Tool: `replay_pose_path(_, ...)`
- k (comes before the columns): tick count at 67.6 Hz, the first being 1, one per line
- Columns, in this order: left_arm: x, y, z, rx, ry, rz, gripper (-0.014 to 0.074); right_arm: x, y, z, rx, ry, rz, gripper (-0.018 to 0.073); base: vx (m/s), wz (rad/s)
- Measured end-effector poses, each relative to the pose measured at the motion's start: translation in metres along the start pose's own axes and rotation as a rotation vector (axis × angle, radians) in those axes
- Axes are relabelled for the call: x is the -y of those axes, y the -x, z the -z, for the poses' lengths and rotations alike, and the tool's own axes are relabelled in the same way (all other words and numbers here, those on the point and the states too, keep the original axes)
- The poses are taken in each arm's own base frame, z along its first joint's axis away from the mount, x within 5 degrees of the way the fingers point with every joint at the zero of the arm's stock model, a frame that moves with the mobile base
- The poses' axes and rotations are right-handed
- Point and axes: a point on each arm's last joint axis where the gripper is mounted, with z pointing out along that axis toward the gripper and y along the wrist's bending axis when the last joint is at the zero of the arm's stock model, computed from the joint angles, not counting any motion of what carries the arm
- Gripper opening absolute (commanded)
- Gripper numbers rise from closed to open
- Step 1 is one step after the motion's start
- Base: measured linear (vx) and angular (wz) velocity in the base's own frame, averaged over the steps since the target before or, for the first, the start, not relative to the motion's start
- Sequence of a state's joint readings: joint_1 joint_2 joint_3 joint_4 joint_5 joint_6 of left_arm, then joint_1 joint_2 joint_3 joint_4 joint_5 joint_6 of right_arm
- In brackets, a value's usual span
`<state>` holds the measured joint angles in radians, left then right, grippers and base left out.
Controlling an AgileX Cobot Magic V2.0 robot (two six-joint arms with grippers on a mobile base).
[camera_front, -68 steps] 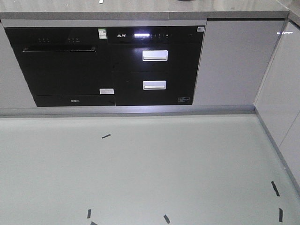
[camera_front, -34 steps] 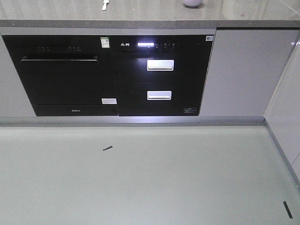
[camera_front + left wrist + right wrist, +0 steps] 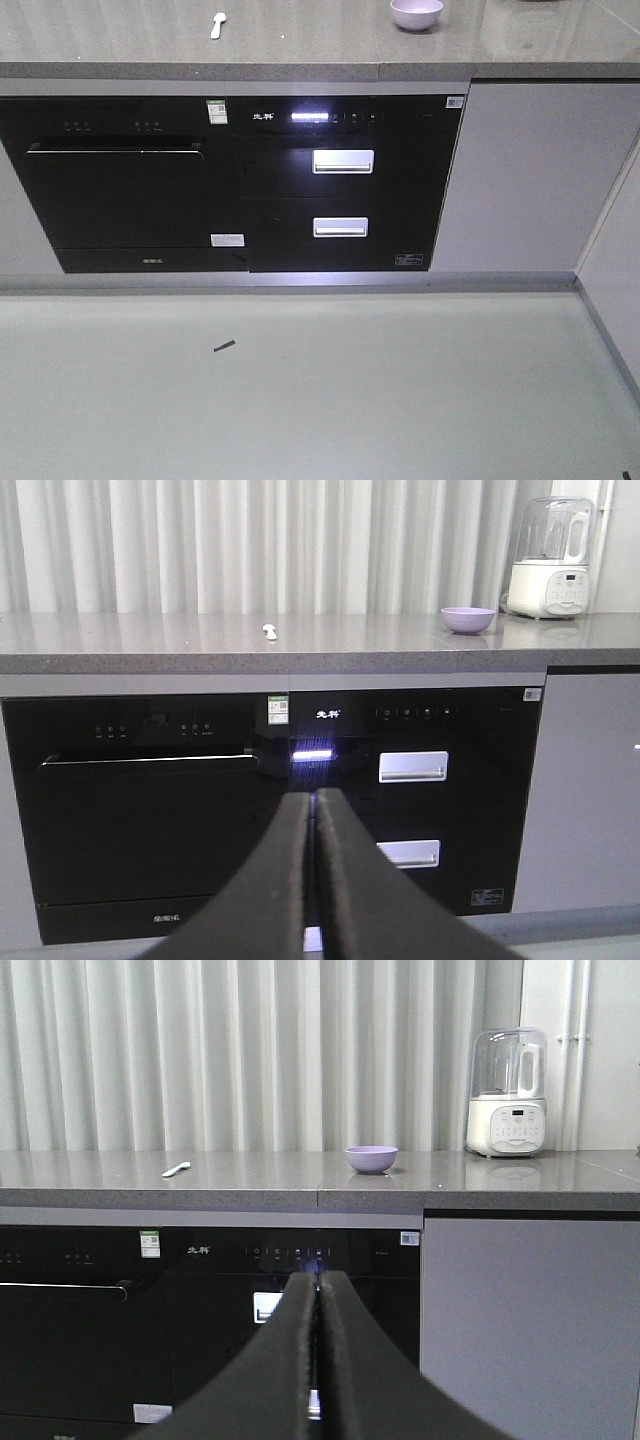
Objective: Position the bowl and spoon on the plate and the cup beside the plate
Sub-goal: 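Drive the base toward the counter holding the white spoon and lavender bowl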
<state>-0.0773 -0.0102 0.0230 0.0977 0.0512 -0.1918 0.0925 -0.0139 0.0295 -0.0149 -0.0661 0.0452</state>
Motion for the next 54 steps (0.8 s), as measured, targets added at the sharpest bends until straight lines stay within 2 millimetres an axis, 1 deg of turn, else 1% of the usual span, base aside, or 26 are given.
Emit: replay_pose_path(54, 0.0, 0.0, 0.0, 0.0, 0.0, 0.0, -0.0006, 0.0, 0.0, 0.0, 0.0, 0.0, 0.0, -0.0011, 0.2, -0.01)
